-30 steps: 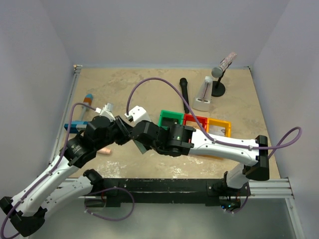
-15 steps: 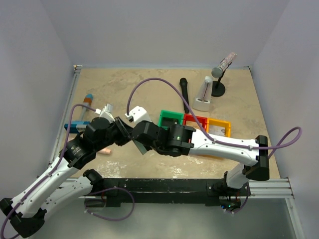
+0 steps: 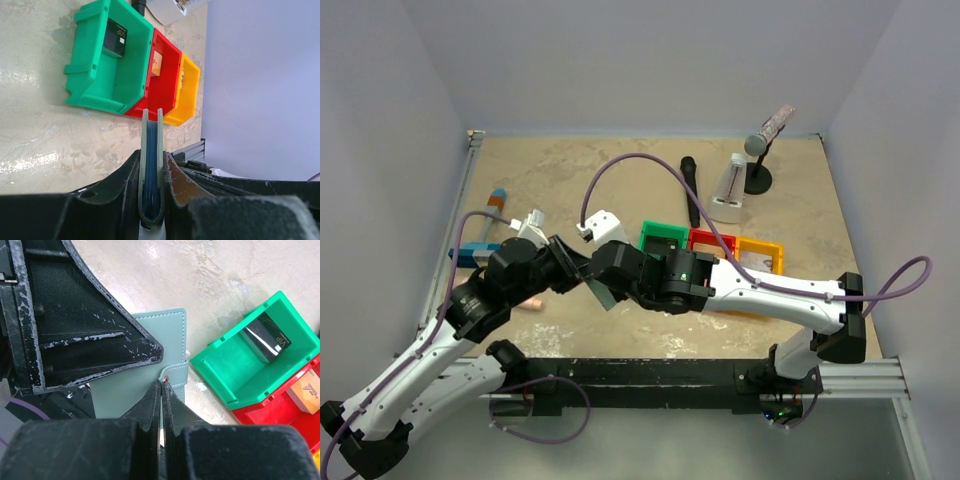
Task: Take the credit cards out of the card holder
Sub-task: Open the card holder.
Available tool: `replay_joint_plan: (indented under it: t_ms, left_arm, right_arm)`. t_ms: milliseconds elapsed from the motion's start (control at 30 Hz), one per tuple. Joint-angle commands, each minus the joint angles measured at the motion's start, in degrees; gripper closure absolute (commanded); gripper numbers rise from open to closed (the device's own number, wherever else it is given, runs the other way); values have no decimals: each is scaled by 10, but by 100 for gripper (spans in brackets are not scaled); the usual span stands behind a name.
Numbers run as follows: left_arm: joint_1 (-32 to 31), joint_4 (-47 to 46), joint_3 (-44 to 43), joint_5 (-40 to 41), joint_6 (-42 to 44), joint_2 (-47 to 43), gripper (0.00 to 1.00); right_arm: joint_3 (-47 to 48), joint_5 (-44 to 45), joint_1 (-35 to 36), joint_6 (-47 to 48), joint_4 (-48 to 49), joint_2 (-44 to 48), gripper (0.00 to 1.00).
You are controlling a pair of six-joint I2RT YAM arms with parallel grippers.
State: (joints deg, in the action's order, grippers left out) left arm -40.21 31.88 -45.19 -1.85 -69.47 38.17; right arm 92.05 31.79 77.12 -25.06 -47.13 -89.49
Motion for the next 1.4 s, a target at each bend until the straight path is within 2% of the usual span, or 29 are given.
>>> replay_joint_plan:
  t_ms: [0,400,533,567,667,733,833,900,933,1000,1133,1267,1367]
  left_arm:
    - [-3,-39,-6,-28,-10,-21,100]
    - [-3,-33,1,-20,-7,-21,100]
    - [-3,-38,5,-12,1,-26,100]
    - [-3,-45,7,-11,11,-26,100]
    - [-2,-77,16,-25,67,-28,100]
    - [-2,-138,36,-60,114,-34,100]
    - [-1,-293,96,-143,194,-46,96]
    - [6,-340,117,-157,210,-52,95]
    - [14,-351,121,-175,217,-48,95]
    - [37,-396,126,-239,230,-33,95]
    - [79,-479,128,-391,226,10,98]
    - [94,-708,182,-499,147,51,100]
    - [102,-822,189,-539,95,93,100]
  right_arm:
    - [-14,38,-21,-6,-52,27,100]
    - [-26,30,-29,-14,-49,46,100]
    - [-52,4,-29,-7,-3,77,100]
    - [-63,-2,-30,-6,6,87,95]
    - [-86,-13,-30,-9,23,121,68]
    - [-102,-22,-31,-10,35,144,60]
    - [-143,-48,-32,1,73,193,50]
    - [-185,-82,-33,22,127,229,44]
    - [-214,-131,-36,36,172,250,40]
    - [-248,-178,-39,33,216,287,36]
    - [-254,-263,-58,26,207,333,26]
    - [-278,-259,-60,31,220,369,26]
    - [-288,-246,-65,33,204,377,29]
